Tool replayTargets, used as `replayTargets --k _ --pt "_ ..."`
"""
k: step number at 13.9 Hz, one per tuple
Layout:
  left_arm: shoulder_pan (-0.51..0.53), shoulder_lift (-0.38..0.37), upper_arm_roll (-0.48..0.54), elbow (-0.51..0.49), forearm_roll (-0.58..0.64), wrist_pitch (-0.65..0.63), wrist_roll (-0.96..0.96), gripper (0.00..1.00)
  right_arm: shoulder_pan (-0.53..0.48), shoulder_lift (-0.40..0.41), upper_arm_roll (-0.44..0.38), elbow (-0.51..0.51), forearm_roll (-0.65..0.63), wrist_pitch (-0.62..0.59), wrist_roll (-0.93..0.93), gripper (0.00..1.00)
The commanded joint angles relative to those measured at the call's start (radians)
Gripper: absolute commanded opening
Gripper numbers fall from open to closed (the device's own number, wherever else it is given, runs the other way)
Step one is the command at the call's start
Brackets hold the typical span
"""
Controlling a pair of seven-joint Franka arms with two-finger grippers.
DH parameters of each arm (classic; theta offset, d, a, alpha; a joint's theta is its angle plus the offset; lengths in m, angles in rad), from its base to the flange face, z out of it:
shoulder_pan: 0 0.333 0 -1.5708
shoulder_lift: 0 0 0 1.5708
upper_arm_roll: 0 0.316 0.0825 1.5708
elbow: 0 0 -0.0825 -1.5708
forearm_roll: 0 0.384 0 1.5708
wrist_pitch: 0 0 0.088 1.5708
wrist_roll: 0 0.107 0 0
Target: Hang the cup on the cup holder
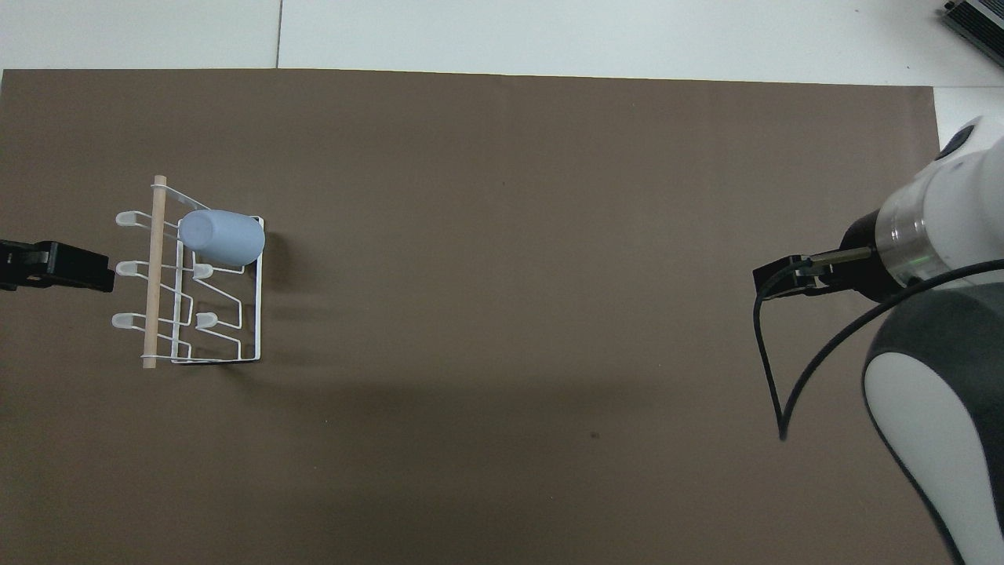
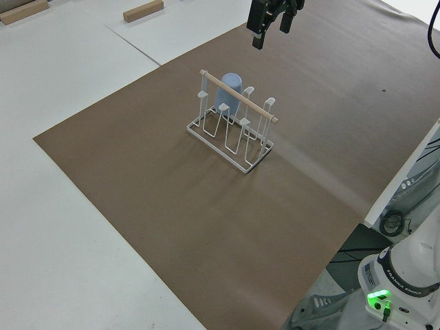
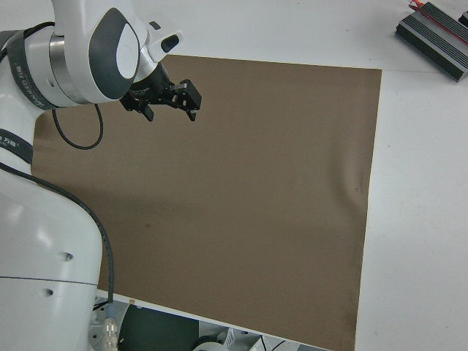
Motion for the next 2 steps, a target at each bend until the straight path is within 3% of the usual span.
replayTargets --k 1,2 --pt "0.010 -0.028 -0.002 -0.025 -0.015 -0.006 -0.015 1.00 -0.021 -0.025 0.015 -0.025 0.001 -0.002 0.007 1.00" --pt "0.011 -0.030 -0.002 -0.025 -0.015 -0.009 -0.014 1.00 -0.021 -0.027 0.015 -0.025 0.001 -0.002 0.007 1.00"
